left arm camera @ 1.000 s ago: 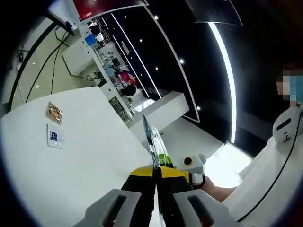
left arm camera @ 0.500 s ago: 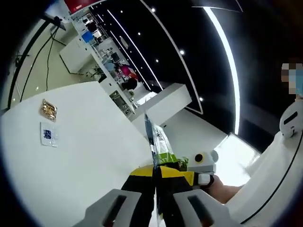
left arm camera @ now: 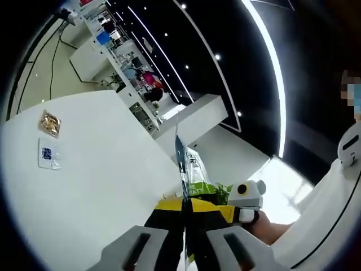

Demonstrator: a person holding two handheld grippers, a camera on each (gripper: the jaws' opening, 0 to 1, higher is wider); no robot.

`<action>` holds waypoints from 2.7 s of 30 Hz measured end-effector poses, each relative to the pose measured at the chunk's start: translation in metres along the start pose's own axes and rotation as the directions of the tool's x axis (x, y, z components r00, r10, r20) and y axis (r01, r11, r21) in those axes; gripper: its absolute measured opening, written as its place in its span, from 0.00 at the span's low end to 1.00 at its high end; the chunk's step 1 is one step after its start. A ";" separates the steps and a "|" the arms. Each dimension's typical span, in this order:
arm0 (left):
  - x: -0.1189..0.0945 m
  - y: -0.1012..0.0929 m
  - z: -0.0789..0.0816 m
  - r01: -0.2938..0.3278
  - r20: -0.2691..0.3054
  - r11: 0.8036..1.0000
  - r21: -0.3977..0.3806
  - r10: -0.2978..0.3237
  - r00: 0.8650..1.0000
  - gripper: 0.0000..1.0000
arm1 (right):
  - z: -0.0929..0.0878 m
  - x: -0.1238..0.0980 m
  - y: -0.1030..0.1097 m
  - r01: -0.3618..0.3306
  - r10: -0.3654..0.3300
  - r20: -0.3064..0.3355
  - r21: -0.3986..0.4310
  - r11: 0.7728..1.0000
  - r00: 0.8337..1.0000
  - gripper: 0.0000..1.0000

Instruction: Arrange the skincare products in the storage area until every visible bottle or jar stands upright without overlapping.

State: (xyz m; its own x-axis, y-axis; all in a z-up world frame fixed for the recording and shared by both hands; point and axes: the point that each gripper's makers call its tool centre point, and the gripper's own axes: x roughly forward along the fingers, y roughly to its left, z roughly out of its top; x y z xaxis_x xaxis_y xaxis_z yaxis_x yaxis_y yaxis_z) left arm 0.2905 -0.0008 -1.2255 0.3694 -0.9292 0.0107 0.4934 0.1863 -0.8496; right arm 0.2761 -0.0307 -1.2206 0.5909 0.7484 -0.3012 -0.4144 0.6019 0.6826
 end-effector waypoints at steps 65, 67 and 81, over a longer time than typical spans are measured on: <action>0.069 0.066 -0.023 -0.151 -0.152 0.983 -0.103 0.134 0.979 0.00 | 0.002 -0.005 -0.100 0.254 -0.275 0.027 0.310 0.916 0.961 0.00; 0.070 0.068 -0.024 -0.160 -0.157 0.983 -0.085 0.146 0.977 0.00 | 0.001 -0.005 -0.104 0.262 -0.285 0.026 0.319 0.911 0.958 0.00; 0.087 0.088 -0.034 -0.186 -0.201 0.981 -0.049 0.172 0.964 0.00 | -0.010 -0.010 -0.129 0.371 -0.390 -0.010 0.329 0.868 0.921 0.03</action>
State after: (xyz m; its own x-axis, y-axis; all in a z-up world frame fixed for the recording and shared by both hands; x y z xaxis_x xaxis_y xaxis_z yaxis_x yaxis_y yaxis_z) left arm 0.3389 -0.0758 -1.3173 0.2826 -0.9281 -0.2422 0.3772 0.3397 -0.8616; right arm 0.3173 -0.1129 -1.3123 0.6987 0.4572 -0.5502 0.0875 0.7087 0.7000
